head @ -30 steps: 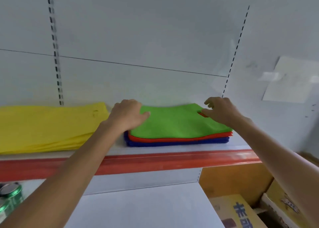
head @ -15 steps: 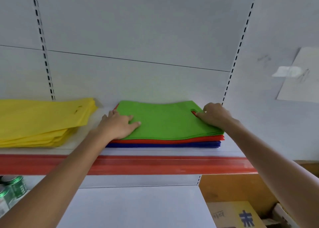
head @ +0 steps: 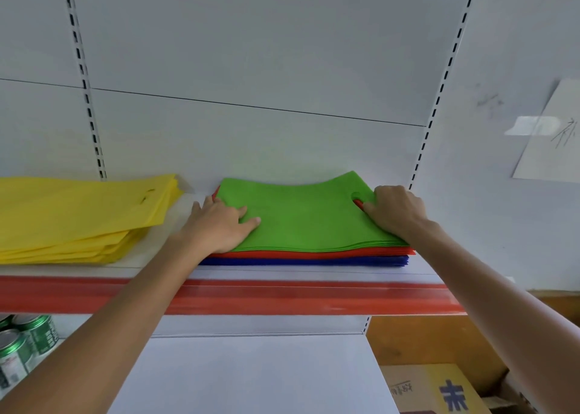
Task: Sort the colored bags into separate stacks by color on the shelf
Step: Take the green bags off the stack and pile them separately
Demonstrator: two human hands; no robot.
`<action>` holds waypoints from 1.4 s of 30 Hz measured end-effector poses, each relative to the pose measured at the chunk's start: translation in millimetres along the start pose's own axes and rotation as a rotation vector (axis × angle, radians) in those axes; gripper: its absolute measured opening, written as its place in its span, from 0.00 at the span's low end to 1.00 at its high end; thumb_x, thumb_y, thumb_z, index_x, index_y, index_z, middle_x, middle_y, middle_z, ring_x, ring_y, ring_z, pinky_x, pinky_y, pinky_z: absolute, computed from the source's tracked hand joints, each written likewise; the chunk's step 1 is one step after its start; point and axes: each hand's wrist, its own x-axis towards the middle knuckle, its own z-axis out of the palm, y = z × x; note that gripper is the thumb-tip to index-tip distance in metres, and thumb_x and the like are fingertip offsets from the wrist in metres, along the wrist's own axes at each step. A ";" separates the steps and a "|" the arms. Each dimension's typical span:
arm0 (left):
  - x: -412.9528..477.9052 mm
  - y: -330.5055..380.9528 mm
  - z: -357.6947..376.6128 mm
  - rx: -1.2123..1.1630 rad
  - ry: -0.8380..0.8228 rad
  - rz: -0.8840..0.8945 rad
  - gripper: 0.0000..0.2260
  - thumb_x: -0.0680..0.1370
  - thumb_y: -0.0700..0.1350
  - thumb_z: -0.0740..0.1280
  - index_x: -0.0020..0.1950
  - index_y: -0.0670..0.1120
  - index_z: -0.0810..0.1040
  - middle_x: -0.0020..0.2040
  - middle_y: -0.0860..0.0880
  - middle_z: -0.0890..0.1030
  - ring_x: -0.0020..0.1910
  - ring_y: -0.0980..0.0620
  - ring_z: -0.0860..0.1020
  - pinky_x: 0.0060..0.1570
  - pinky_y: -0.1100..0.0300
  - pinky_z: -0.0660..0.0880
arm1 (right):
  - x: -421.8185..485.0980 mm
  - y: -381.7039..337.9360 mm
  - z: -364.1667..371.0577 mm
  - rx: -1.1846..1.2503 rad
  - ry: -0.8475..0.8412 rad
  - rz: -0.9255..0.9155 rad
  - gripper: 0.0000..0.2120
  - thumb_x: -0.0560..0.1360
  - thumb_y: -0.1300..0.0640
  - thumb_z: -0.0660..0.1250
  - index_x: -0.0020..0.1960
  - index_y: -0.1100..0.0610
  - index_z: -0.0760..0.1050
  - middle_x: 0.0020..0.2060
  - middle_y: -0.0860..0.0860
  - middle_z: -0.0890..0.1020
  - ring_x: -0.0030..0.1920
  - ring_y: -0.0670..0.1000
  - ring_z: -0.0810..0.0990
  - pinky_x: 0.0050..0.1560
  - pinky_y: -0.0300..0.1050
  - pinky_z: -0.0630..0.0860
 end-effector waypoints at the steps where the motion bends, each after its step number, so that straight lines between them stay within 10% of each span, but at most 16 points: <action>1: -0.3 0.2 -0.4 -0.009 0.006 0.010 0.26 0.79 0.62 0.47 0.74 0.52 0.63 0.73 0.37 0.61 0.74 0.41 0.55 0.70 0.46 0.53 | -0.6 -1.1 -0.2 -0.005 0.021 -0.010 0.19 0.78 0.41 0.58 0.44 0.58 0.69 0.48 0.57 0.79 0.42 0.56 0.72 0.41 0.45 0.67; 13: -5.6 3.3 -9.0 0.082 0.083 0.043 0.26 0.78 0.63 0.50 0.63 0.49 0.75 0.67 0.46 0.71 0.67 0.42 0.66 0.60 0.46 0.64 | -1.2 -4.1 -10.5 0.048 0.059 -0.065 0.18 0.76 0.48 0.65 0.58 0.61 0.71 0.50 0.58 0.78 0.50 0.59 0.77 0.41 0.45 0.69; 22: -5.1 7.0 -27.2 -0.346 0.201 -0.118 0.26 0.66 0.51 0.76 0.62 0.46 0.77 0.63 0.42 0.75 0.62 0.44 0.73 0.62 0.54 0.69 | -1.0 -4.3 -22.3 0.213 -0.016 0.024 0.22 0.73 0.53 0.68 0.63 0.59 0.68 0.53 0.58 0.77 0.48 0.58 0.76 0.42 0.46 0.71; 42: -57.0 -153.0 -79.0 -0.514 0.423 0.009 0.23 0.76 0.52 0.65 0.69 0.46 0.71 0.69 0.43 0.70 0.66 0.46 0.71 0.62 0.60 0.65 | -38.8 -129.9 -76.7 0.322 0.213 -0.028 0.23 0.72 0.57 0.67 0.67 0.55 0.71 0.59 0.57 0.78 0.57 0.59 0.75 0.49 0.47 0.70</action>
